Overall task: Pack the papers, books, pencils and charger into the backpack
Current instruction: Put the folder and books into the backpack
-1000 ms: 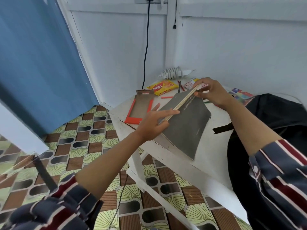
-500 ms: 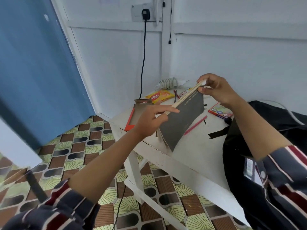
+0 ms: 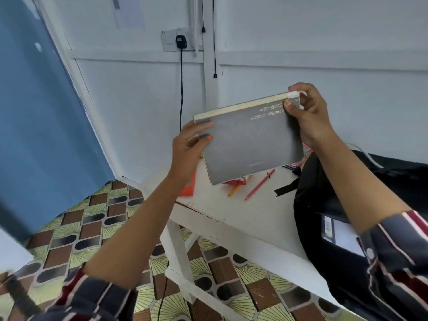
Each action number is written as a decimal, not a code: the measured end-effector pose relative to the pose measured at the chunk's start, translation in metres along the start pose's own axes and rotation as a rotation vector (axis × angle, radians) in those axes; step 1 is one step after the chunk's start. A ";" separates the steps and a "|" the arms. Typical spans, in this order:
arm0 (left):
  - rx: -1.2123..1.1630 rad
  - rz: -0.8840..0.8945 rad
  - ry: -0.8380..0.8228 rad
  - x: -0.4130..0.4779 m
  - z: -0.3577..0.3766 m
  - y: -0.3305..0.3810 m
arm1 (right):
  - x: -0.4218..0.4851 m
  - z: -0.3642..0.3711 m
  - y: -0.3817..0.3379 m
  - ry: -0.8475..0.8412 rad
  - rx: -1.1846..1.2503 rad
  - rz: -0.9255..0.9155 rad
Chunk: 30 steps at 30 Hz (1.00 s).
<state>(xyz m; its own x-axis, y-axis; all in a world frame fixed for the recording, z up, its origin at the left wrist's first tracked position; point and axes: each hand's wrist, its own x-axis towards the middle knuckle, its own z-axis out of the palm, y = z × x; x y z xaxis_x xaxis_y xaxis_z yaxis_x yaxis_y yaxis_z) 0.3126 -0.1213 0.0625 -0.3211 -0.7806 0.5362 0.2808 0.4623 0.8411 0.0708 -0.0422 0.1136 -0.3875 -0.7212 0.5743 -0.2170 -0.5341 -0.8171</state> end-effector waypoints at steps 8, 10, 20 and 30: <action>-0.251 -0.244 -0.131 -0.001 0.025 0.010 | -0.030 -0.015 -0.035 0.149 0.007 0.105; -0.298 -0.300 -0.124 -0.003 0.035 0.012 | -0.047 -0.023 -0.042 0.141 -0.012 0.144; -0.290 -0.536 -0.410 -0.056 0.104 -0.009 | -0.170 -0.101 -0.057 0.105 -0.023 0.500; 0.138 -0.344 -0.642 -0.103 0.184 -0.014 | -0.280 -0.168 -0.083 0.427 -0.019 0.599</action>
<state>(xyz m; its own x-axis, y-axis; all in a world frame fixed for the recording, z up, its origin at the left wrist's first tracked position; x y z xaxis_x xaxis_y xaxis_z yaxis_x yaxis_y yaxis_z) 0.1751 0.0306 0.0088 -0.8481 -0.5108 0.1408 -0.0338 0.3174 0.9477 0.0465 0.2779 0.0121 -0.7588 -0.6502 -0.0372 0.1273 -0.0921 -0.9876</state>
